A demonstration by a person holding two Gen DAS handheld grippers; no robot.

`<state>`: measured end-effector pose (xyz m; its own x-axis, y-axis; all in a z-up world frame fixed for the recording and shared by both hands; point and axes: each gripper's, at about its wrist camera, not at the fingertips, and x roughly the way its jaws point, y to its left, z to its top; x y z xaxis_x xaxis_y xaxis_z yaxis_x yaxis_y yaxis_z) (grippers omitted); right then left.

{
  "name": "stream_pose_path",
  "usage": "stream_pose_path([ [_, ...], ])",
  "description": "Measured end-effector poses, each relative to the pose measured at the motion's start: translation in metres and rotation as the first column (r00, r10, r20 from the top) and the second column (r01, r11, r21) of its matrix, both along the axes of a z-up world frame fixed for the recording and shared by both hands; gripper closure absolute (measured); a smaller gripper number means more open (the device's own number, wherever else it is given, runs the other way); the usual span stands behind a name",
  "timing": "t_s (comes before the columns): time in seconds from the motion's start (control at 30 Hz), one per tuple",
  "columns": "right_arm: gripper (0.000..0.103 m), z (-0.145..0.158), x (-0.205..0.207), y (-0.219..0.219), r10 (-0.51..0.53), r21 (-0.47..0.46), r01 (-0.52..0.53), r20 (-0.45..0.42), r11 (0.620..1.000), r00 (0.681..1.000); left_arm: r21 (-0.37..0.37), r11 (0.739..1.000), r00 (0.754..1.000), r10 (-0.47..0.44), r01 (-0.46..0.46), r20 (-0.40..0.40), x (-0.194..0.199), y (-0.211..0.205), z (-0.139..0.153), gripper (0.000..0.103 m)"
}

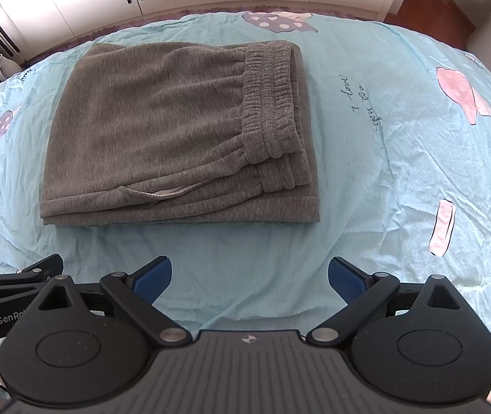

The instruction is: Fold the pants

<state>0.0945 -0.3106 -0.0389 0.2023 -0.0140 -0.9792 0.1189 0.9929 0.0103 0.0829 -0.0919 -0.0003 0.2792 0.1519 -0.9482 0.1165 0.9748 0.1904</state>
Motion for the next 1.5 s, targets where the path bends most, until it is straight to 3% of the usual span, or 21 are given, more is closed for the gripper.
stream_pose_path([
  [1.5, 0.005, 0.0014, -0.0016, -0.0008, -0.01, 0.007, 0.01, 0.004, 1.0, 1.0, 0.008, 1.0, 1.0, 0.012, -0.012, 0.018, 0.0016, -0.0002, 0.0027, 0.003],
])
